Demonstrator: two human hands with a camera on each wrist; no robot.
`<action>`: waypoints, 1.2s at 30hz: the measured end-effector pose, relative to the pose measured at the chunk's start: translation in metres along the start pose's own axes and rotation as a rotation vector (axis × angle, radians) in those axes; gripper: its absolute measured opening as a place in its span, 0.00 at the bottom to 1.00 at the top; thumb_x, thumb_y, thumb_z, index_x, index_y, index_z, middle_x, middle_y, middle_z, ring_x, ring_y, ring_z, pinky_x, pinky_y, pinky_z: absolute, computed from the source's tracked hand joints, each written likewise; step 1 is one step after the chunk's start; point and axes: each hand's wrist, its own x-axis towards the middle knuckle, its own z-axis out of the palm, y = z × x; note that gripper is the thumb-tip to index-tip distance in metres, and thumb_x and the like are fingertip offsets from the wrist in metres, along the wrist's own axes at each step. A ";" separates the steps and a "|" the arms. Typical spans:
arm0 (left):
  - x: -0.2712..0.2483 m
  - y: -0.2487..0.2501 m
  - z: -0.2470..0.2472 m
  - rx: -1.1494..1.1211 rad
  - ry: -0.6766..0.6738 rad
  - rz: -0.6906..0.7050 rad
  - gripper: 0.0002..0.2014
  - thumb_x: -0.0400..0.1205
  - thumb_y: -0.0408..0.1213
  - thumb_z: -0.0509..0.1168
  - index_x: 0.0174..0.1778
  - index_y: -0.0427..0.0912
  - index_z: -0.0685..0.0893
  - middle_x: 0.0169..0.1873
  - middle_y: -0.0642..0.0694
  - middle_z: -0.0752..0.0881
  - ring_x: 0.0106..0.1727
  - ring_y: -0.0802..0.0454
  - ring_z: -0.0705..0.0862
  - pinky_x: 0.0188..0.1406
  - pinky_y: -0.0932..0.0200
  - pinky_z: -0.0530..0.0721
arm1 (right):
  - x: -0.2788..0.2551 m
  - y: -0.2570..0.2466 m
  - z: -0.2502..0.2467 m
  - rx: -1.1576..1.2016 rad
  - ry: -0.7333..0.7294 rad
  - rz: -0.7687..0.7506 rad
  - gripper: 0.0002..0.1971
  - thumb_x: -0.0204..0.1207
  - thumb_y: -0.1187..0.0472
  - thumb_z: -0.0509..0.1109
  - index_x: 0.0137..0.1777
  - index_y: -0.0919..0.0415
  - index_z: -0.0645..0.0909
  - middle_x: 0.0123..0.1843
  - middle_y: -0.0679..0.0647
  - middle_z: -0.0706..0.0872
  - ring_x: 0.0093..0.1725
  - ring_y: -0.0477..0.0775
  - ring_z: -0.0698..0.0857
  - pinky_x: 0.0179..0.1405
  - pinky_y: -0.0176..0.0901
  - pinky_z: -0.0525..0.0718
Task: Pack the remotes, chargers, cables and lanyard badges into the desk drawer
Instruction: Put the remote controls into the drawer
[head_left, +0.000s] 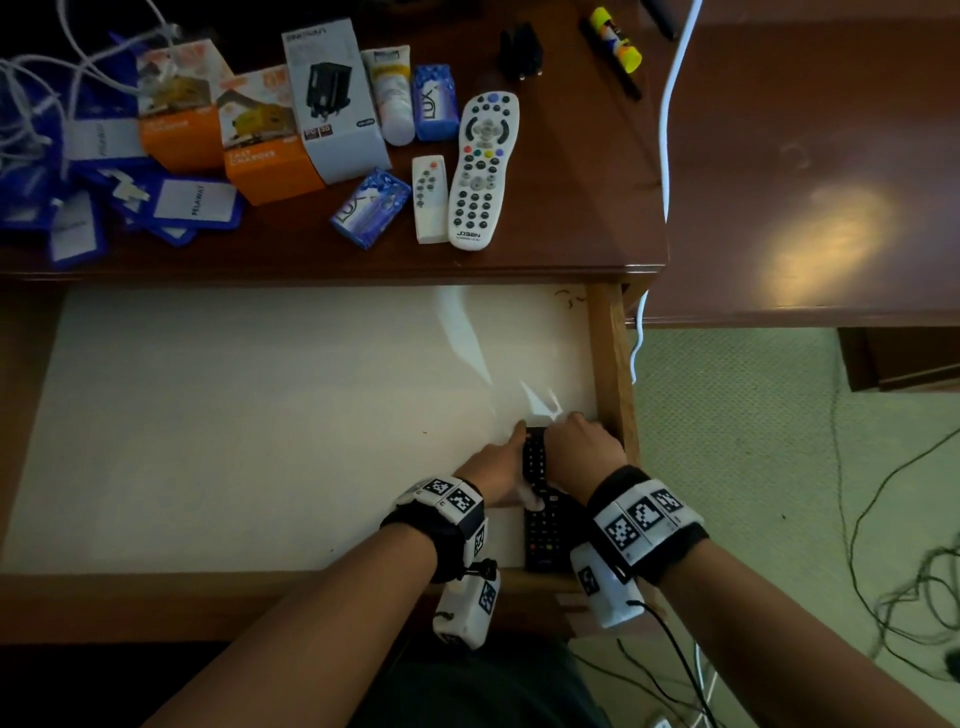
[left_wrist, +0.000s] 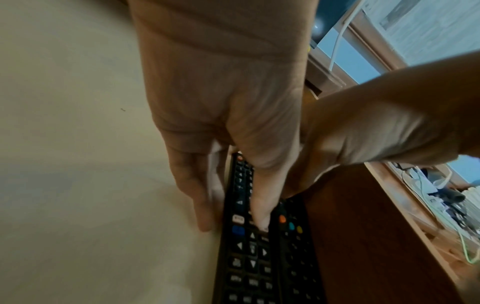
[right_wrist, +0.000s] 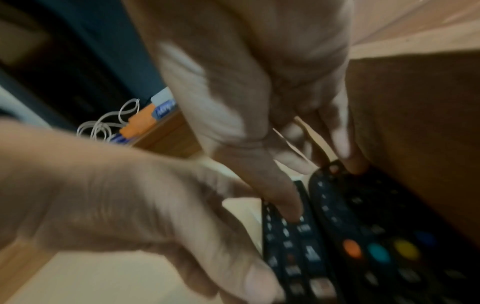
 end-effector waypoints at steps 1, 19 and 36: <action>0.000 -0.002 -0.003 -0.023 0.014 -0.015 0.61 0.70 0.43 0.77 0.82 0.48 0.33 0.66 0.34 0.81 0.64 0.38 0.81 0.63 0.47 0.80 | 0.000 0.000 -0.006 0.048 0.023 -0.001 0.14 0.79 0.63 0.59 0.62 0.66 0.78 0.64 0.65 0.77 0.61 0.66 0.81 0.58 0.51 0.81; -0.025 0.021 -0.195 0.204 0.912 0.153 0.36 0.78 0.32 0.63 0.83 0.46 0.57 0.84 0.47 0.54 0.82 0.43 0.53 0.78 0.42 0.60 | 0.085 -0.045 -0.148 0.394 0.708 -0.237 0.27 0.81 0.51 0.61 0.79 0.46 0.62 0.85 0.50 0.52 0.81 0.65 0.53 0.72 0.65 0.64; -0.020 0.024 -0.175 0.053 1.143 0.196 0.17 0.76 0.37 0.71 0.59 0.40 0.78 0.59 0.39 0.73 0.61 0.40 0.75 0.54 0.53 0.76 | 0.072 -0.035 -0.118 0.551 1.036 -0.104 0.14 0.71 0.60 0.74 0.51 0.64 0.74 0.64 0.64 0.72 0.57 0.65 0.74 0.48 0.59 0.81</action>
